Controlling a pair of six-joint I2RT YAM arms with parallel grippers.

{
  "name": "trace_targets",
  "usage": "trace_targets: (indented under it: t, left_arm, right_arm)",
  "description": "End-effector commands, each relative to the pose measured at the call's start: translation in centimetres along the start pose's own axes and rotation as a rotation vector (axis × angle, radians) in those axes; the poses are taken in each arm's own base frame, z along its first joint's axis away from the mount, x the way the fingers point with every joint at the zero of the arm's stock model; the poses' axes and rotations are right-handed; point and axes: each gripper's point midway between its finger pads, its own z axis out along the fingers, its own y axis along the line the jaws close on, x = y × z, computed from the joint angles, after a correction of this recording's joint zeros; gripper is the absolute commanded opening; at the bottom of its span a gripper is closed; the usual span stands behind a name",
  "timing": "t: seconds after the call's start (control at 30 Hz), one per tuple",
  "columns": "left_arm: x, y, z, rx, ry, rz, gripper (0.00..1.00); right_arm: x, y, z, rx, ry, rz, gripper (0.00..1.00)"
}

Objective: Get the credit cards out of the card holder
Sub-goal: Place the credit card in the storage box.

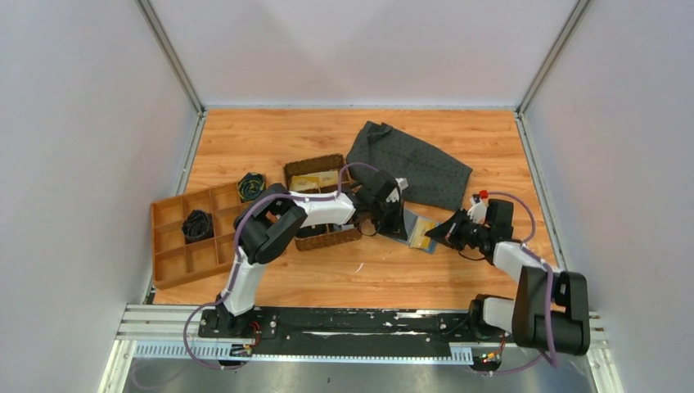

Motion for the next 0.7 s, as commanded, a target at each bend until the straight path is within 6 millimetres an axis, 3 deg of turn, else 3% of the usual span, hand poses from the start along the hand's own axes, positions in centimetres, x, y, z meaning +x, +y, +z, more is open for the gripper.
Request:
trace_targets:
  t: [0.0,0.2,0.37,0.47,0.53,0.67]
  left_arm:
    - [-1.5,-1.3,-2.9,-0.043,-0.052,0.074,0.07]
    - [-3.2,-3.5,-6.9,-0.061,-0.122,0.151,0.07]
    - [-4.6,-5.0,-11.9,-0.081,-0.225,0.193,0.08]
    - [-5.1,-4.4,-15.3,-0.115,-0.288,0.188,0.08]
    - [-5.5,-3.7,-18.2,-0.163,-0.358,0.188,0.08]
    - [-6.1,-0.1,-24.7,-0.408,-0.523,0.173,0.09]
  right_arm:
    - [-0.3,0.7,-1.7,0.081,-0.04,-0.041,0.0]
    - [-0.8,2.8,-4.4,0.122,-0.121,-0.086,0.0]
    - [-1.8,5.9,-5.8,0.092,-0.168,-0.135,0.0]
    - [-2.4,8.1,-5.6,0.082,-0.182,-0.158,0.0]
    - [-2.5,11.1,-4.9,0.04,-0.16,-0.191,0.0]
    - [-3.0,16.4,-2.8,0.0,-0.155,-0.254,0.0]
